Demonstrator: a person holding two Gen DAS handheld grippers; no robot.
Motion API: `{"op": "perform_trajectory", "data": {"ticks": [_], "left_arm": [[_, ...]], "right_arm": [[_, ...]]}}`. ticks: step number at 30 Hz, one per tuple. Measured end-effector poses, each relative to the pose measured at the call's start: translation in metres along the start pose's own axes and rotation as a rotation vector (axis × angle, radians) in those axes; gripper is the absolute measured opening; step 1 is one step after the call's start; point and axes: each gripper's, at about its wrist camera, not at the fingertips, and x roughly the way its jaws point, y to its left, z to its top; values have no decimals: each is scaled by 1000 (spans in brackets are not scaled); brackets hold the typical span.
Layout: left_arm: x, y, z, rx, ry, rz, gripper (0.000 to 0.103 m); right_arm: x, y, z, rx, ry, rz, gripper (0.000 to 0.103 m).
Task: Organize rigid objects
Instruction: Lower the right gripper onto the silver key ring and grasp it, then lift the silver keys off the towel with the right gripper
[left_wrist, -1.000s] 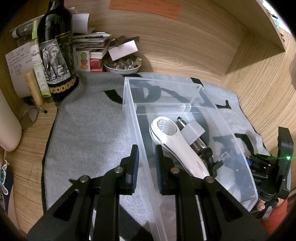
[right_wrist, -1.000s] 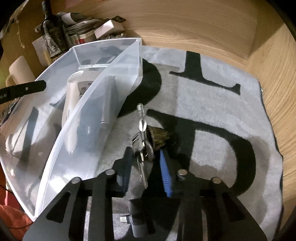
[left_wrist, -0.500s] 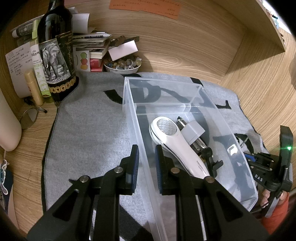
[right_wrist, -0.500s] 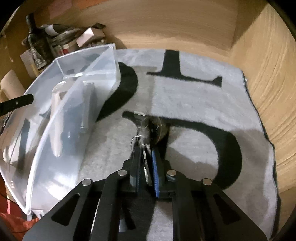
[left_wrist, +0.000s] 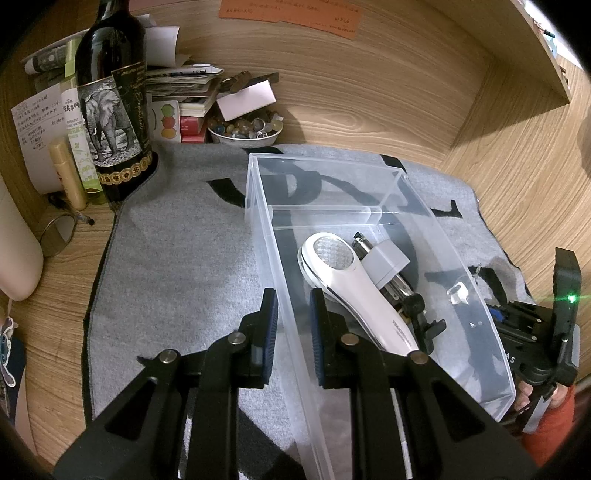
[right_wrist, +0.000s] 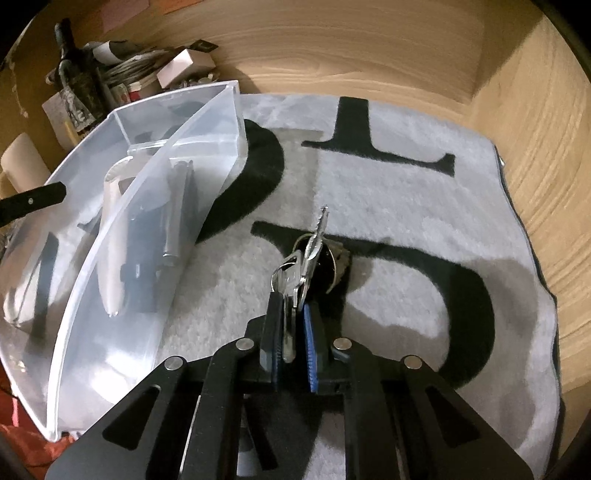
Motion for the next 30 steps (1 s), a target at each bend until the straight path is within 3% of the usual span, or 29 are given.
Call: {"op": "perform_trajectory", "data": {"ticks": [10,16,20,24,30], "left_arm": [[0,1,-1,-2,0,-1,16],[0,2,-1,-4,0,-2,16],[0,2,-1,-4,0,-2,16],[1,2,-1,-6,-1,-1,16],[1,0,-1,-9,-1,-3,16]], "right_arm": [[-30,-2,10,11,-104,21,3],[-23,0,11,-7,-52,20,4],[-17,-1,6,-9,-2,55,19],[-7,3,-1,-34,46,58,21],[6,3,7,-26,65,66,35]]}}
